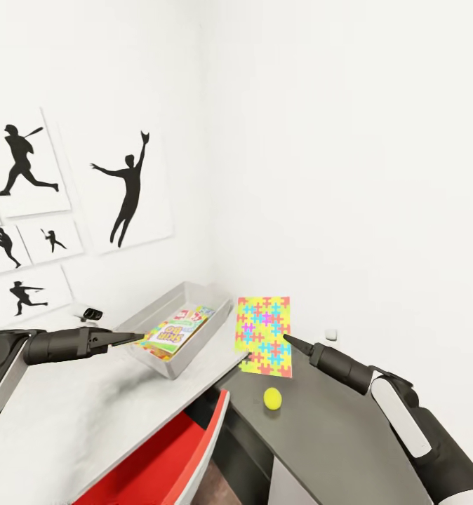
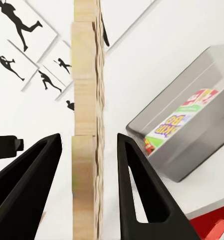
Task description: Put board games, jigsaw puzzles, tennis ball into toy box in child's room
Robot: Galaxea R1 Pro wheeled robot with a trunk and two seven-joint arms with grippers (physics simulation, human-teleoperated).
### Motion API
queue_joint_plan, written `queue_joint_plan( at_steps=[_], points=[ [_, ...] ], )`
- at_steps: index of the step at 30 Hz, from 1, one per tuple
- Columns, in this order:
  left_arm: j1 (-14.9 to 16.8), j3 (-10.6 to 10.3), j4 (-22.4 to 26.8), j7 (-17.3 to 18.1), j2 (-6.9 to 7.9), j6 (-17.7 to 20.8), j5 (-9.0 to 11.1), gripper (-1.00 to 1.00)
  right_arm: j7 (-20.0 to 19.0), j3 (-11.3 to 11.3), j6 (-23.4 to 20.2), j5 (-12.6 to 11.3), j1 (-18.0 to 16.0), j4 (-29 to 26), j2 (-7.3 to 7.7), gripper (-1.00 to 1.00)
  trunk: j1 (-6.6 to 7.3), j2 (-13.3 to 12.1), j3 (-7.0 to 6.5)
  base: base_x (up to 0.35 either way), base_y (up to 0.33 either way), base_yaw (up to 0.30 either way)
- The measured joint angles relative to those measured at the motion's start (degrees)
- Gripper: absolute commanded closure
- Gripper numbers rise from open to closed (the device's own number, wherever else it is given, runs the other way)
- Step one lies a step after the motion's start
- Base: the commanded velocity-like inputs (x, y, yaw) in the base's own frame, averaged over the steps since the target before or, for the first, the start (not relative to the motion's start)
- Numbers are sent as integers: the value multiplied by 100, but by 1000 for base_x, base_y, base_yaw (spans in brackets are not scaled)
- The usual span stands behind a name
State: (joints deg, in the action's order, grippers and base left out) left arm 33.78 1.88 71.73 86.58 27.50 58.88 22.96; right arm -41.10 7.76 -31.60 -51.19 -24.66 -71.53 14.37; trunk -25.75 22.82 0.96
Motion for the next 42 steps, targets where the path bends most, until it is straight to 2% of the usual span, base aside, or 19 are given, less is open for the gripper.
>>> queue_joint_plan(
  at_steps=[12,23,35,42],
  points=[
    [1,0,0,9,-4,-4,2,-100,-6,0,-5,0,1,0,0,100,-1,0,0,-10,20,283],
    [-6,-2,0,8,-9,-7,1,-100,-8,0,-6,-1,0,1,8,100,0,0,0,112,18,269],
    [-7,-1,-1,8,-10,-7,3,-100,-70,-7,-7,-15,-5,-1,23,100,0,0,0,97,83,23],
    [-7,-5,-1,4,-10,-6,-7,-100,-34,-86,-15,-13,1,12,12,100,0,-1,0,6,101,0]
  ],
)
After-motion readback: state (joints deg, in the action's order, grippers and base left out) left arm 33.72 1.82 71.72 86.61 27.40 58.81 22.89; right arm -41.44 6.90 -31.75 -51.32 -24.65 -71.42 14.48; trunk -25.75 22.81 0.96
